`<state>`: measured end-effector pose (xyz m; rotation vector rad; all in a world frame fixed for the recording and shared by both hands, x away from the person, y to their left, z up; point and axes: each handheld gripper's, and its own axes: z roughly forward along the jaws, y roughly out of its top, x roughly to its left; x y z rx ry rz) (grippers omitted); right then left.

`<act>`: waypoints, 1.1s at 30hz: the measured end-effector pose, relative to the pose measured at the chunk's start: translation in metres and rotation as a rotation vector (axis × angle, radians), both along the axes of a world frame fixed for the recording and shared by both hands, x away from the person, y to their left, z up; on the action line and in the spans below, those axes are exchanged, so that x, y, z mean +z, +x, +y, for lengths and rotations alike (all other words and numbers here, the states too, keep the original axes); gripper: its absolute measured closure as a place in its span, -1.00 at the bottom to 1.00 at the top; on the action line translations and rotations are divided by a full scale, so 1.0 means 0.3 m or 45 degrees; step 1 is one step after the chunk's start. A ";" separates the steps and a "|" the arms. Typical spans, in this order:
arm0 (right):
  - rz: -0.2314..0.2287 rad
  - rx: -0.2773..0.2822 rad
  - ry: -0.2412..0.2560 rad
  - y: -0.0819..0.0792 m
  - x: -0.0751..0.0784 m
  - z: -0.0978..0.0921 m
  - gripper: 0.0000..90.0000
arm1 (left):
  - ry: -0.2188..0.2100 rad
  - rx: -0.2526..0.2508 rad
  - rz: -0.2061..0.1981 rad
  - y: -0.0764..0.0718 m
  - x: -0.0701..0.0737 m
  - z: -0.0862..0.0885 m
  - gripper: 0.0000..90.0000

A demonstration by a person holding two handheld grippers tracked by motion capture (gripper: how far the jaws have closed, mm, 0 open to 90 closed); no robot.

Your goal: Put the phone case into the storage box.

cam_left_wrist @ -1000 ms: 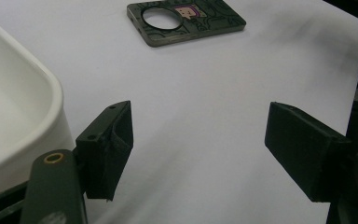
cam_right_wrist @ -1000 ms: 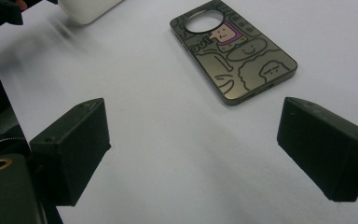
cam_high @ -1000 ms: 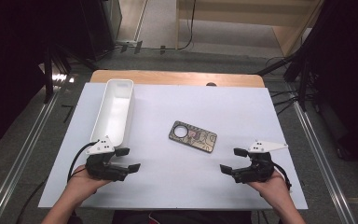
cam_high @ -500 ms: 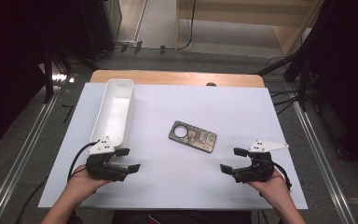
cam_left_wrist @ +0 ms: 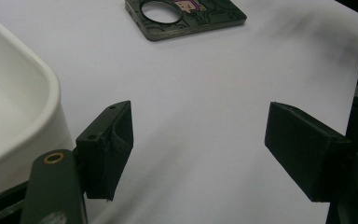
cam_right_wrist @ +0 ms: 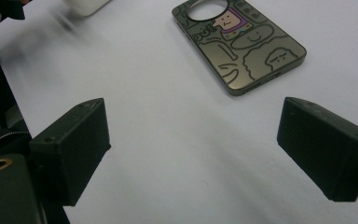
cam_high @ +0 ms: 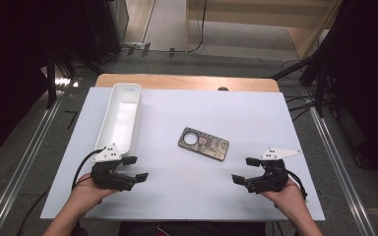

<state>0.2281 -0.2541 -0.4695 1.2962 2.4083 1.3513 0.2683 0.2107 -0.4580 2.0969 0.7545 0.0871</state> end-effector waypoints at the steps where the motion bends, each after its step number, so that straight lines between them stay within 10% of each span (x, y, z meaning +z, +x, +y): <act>1: 0.000 -0.001 0.000 0.000 0.001 0.000 -0.81 | 0.000 -0.001 0.000 0.000 0.000 0.000 -0.48; 33: 0.014 -0.020 -0.028 0.053 -0.004 -0.022 -0.81 | -0.003 -0.022 0.044 0.005 0.000 -0.007 -0.48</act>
